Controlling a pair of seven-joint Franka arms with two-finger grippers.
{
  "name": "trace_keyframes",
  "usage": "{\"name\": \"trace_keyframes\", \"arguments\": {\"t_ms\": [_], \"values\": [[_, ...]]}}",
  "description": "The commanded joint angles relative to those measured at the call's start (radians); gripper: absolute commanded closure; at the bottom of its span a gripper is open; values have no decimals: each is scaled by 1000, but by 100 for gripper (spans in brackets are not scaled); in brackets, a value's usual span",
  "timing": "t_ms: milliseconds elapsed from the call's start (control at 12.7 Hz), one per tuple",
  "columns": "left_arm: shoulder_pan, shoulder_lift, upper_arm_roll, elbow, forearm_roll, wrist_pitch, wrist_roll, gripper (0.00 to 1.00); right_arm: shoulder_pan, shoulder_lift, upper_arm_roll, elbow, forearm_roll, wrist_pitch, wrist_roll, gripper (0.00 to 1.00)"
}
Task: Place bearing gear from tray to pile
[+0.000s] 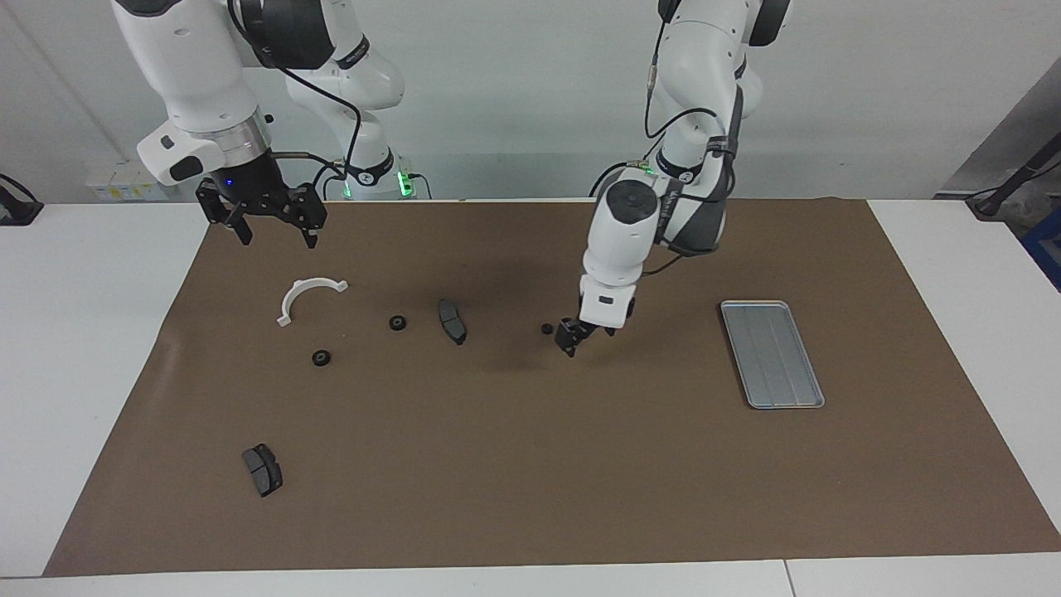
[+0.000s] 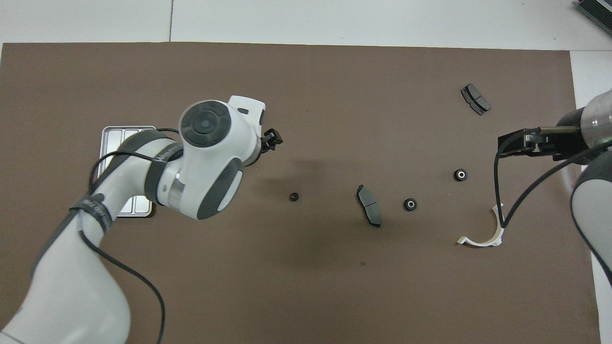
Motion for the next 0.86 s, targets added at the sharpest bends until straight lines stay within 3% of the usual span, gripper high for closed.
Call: {"name": "trace_keyframes", "arguments": {"t_ms": [0, 236, 472, 786], "values": [[139, -144, -13, -23, -1, -149, 201, 0, 3, -25, 16, -57, 20, 38, -18, 0], [268, -233, -7, -23, 0, -297, 452, 0, 78, 3, 16, -134, 20, 149, 42, 0], [460, -316, -6, -23, 0, -362, 744, 0, 135, 61, 16, -177, 20, 256, 99, 0], [558, -316, -5, -1, -1, -339, 792, 0, 256, 168, 16, -201, 20, 406, 252, 0]]}}
